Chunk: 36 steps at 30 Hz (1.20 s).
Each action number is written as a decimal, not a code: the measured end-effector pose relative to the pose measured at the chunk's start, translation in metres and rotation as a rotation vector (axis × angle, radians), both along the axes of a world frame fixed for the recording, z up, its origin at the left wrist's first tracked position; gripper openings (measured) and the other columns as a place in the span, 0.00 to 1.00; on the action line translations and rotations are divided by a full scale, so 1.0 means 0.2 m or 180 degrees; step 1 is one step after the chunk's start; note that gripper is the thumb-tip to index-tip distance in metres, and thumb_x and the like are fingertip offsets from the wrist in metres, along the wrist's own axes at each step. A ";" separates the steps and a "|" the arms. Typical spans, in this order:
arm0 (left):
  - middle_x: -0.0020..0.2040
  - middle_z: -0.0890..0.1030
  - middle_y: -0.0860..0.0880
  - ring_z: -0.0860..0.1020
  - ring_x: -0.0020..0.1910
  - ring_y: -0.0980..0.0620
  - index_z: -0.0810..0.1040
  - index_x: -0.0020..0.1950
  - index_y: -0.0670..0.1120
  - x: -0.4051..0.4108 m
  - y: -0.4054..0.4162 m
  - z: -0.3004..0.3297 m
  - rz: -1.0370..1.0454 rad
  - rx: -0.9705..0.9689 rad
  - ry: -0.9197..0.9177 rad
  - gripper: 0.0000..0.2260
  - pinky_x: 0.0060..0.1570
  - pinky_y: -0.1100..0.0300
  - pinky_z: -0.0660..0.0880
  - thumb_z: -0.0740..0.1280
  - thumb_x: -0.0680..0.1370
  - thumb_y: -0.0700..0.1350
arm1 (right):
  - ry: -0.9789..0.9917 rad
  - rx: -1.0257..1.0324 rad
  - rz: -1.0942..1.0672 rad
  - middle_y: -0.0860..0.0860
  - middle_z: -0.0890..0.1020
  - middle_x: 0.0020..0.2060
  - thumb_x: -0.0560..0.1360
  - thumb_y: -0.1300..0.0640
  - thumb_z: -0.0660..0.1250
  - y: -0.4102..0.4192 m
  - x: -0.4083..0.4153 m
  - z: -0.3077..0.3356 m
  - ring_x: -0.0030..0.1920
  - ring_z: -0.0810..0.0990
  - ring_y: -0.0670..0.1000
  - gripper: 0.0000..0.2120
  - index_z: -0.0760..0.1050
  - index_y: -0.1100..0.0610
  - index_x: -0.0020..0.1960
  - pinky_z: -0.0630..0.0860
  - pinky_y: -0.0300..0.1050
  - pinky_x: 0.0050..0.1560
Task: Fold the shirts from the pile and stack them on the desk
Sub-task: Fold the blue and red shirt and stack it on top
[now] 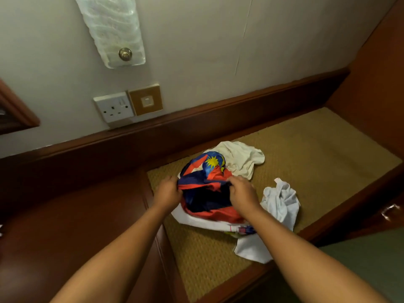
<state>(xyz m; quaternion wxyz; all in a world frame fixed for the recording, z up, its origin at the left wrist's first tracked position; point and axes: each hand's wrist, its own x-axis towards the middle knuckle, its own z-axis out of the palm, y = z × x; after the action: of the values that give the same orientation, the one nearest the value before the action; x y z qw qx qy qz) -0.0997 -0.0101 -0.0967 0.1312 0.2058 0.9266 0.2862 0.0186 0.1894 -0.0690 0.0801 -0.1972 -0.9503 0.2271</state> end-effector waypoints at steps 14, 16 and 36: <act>0.40 0.81 0.47 0.78 0.42 0.46 0.79 0.44 0.48 0.40 0.24 1.18 0.1328 0.1974 0.0779 0.12 0.41 0.55 0.73 0.61 0.69 0.33 | 0.2111 -0.0501 0.0036 0.61 0.81 0.45 0.68 0.73 0.58 0.44 0.13 1.27 0.48 0.78 0.62 0.14 0.77 0.63 0.48 0.70 0.47 0.44; 0.40 0.82 0.46 0.78 0.41 0.48 0.81 0.45 0.46 0.46 0.21 1.34 0.1295 0.2117 0.1049 0.11 0.44 0.52 0.75 0.62 0.68 0.37 | 0.2437 -0.0558 0.0159 0.60 0.81 0.45 0.69 0.72 0.58 0.43 0.22 1.44 0.47 0.78 0.60 0.12 0.76 0.62 0.48 0.70 0.46 0.44; 0.29 0.78 0.51 0.73 0.32 0.54 0.82 0.30 0.50 1.29 -1.06 2.11 0.1257 0.2698 0.1606 0.04 0.35 0.57 0.73 0.68 0.64 0.46 | 0.2632 -0.1544 0.0927 0.54 0.80 0.37 0.80 0.61 0.59 -0.74 1.03 2.05 0.37 0.76 0.48 0.13 0.79 0.64 0.43 0.73 0.39 0.39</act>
<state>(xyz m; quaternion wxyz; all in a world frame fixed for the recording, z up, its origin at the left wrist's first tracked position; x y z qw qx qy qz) 0.1580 -0.2216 0.3248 -0.2468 0.1249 0.7535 0.5964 0.2251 0.0423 0.3420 0.3695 0.0311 -0.7765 0.5095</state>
